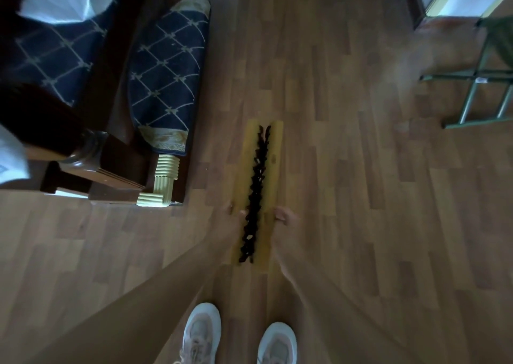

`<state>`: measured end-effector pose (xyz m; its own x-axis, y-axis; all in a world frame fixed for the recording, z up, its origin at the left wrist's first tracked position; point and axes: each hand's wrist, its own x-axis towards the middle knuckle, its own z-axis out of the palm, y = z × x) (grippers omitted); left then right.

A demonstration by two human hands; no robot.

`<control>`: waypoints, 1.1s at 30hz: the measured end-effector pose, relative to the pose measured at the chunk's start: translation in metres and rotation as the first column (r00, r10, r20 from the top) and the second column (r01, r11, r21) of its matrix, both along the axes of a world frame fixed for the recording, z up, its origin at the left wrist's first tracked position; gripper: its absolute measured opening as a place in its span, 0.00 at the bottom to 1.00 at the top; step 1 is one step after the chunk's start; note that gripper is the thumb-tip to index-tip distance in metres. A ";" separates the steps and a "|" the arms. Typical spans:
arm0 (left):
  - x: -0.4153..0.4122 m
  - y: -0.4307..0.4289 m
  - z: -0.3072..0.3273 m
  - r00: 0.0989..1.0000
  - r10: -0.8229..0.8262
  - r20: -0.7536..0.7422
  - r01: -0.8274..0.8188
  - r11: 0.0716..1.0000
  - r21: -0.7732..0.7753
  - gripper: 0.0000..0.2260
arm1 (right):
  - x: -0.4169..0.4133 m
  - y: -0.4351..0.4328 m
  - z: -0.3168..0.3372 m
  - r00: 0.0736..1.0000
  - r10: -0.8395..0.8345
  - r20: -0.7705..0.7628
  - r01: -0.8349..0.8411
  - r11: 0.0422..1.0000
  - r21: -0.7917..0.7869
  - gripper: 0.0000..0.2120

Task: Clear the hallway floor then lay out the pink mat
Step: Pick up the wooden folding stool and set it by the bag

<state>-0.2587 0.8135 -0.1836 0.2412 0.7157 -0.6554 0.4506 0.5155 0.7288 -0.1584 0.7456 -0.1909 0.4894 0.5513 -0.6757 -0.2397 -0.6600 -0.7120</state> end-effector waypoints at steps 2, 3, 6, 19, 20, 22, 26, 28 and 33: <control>0.005 0.000 0.003 0.990 -0.102 -0.100 0.109 0.992 0.067 0.10 | -0.008 0.002 0.007 0.998 0.068 -0.010 -0.068 0.998 0.003 0.16; 0.006 0.001 0.002 0.981 -0.127 -0.146 0.139 0.987 0.076 0.12 | -0.008 0.002 0.008 0.998 0.064 -0.025 -0.064 0.998 -0.002 0.17; 0.008 0.002 -0.004 0.953 -0.174 -0.250 0.209 0.970 0.122 0.20 | 0.005 0.002 0.012 0.995 0.067 -0.076 -0.063 0.997 0.048 0.18; 0.020 -0.005 -0.027 0.772 -0.186 -0.607 0.379 0.902 0.205 0.47 | 0.050 0.028 0.010 0.730 0.536 0.424 -0.564 0.823 -0.069 0.28; 0.015 -0.003 -0.024 0.763 -0.191 -0.617 0.386 0.900 0.200 0.46 | 0.053 0.029 0.012 0.661 0.576 0.481 -0.596 0.792 -0.129 0.32; 0.004 0.000 -0.016 0.741 -0.214 -0.636 0.416 0.890 0.185 0.44 | 0.059 0.030 0.019 0.547 0.644 0.535 -0.637 0.735 -0.233 0.37; -0.022 -0.006 0.015 0.677 -0.304 -0.670 0.524 0.839 0.149 0.42 | 0.061 0.033 0.046 0.287 0.753 0.593 -0.732 0.571 -0.371 0.40; -0.039 -0.011 0.033 0.639 -0.351 -0.685 0.584 0.800 0.136 0.40 | 0.056 0.035 0.062 0.170 0.775 0.608 -0.776 0.486 -0.402 0.38; -0.088 -0.022 0.080 0.542 -0.480 -0.690 0.724 0.683 0.093 0.39 | 0.035 0.038 0.094 -0.135 0.797 0.589 -0.843 0.220 -0.490 0.40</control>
